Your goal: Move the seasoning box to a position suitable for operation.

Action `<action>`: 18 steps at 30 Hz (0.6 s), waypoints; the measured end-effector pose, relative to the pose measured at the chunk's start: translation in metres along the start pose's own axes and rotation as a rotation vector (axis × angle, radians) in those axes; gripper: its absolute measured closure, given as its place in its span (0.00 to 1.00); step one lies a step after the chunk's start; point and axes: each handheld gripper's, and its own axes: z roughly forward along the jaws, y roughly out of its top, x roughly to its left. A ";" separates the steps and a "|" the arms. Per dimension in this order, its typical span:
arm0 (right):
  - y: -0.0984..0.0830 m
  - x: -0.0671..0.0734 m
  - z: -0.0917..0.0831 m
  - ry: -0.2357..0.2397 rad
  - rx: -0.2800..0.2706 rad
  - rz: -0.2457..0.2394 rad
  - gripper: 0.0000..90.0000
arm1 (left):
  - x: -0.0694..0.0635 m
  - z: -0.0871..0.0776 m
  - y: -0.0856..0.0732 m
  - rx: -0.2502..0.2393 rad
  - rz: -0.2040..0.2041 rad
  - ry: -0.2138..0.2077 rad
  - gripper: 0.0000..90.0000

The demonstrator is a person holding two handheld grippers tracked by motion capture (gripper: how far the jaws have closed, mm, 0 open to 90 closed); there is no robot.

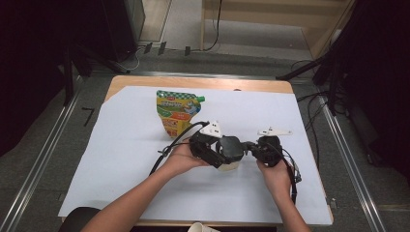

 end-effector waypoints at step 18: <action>0.001 0.000 -0.002 0.014 -0.012 -0.001 1.00 | -0.003 -0.006 0.014 -0.037 -0.051 -0.093 0.39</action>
